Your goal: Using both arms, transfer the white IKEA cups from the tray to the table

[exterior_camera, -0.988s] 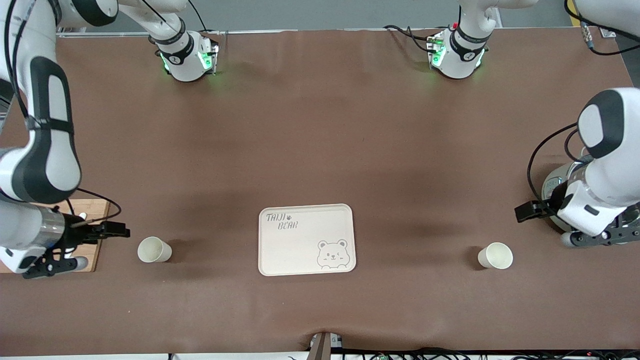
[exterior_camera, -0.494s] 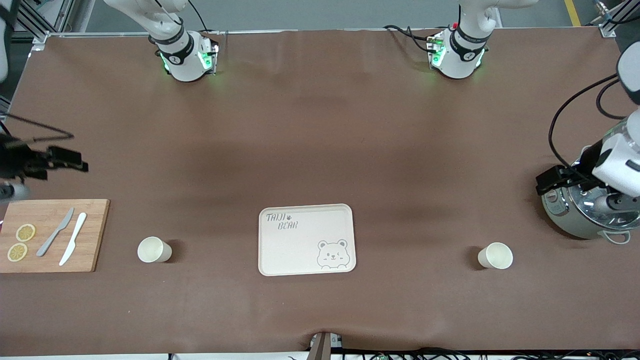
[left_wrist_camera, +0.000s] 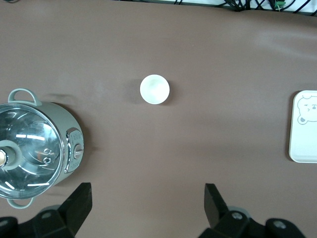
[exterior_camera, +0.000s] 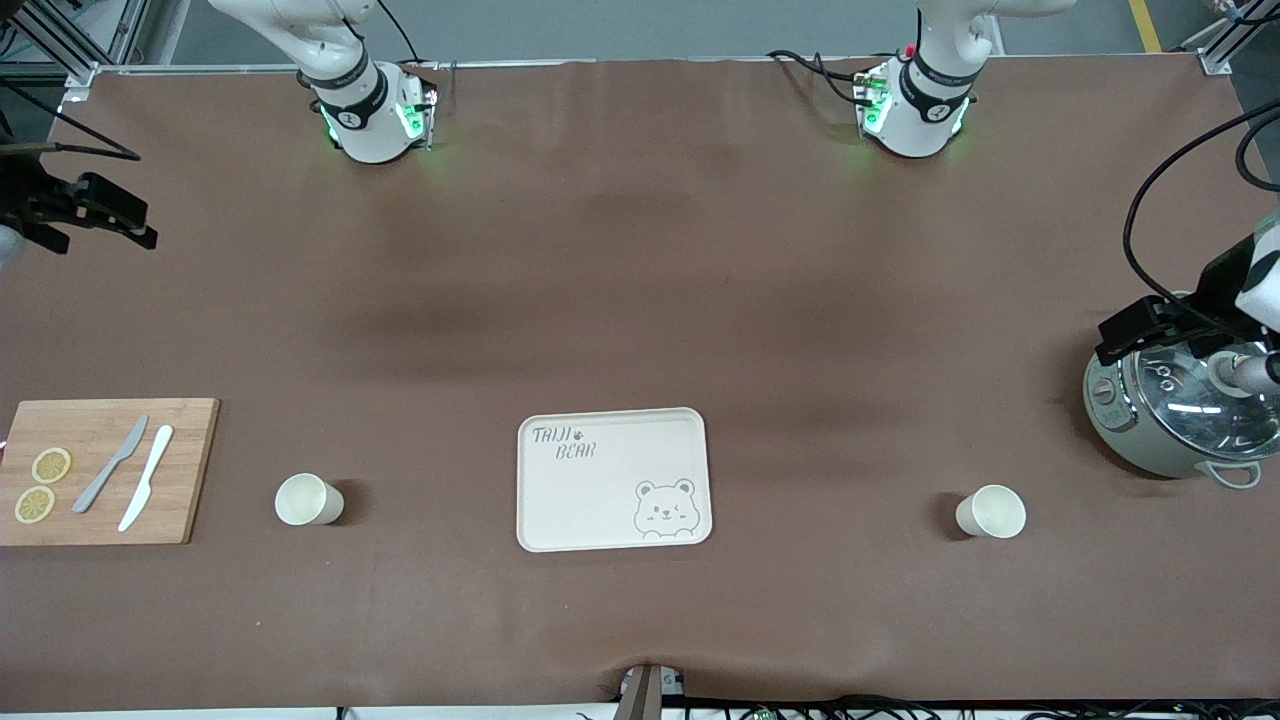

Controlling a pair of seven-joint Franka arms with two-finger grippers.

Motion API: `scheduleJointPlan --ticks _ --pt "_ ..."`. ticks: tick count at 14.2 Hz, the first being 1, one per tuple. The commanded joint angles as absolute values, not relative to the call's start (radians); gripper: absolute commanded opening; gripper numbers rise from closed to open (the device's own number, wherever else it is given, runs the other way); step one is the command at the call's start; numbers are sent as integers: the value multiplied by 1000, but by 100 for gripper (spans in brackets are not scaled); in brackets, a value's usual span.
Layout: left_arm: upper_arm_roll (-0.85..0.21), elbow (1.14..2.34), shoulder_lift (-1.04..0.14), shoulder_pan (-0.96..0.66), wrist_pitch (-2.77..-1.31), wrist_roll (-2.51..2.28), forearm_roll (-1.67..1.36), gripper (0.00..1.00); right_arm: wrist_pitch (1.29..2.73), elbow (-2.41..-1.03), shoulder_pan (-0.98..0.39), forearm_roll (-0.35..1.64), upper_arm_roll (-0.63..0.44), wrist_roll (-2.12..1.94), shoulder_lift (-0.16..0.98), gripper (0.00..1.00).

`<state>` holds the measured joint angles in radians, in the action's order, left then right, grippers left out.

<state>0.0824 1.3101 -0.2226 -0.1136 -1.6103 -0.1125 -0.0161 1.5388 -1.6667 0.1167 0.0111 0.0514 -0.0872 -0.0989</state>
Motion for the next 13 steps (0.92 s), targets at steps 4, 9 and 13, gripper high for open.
scheduleJointPlan --ticks 4,9,13 --pt "126 1310 -141 -104 -1554 -78 -41 100 1552 -1660 133 1 61 -61 -101 100" --pt "126 1356 -78 -104 -1537 -72 -32 100 1552 -1615 132 2 61 -64 -100 100" --pt "126 1407 -40 -106 -1531 -72 -32 100 1551 -1615 129 2 63 -64 -100 100"
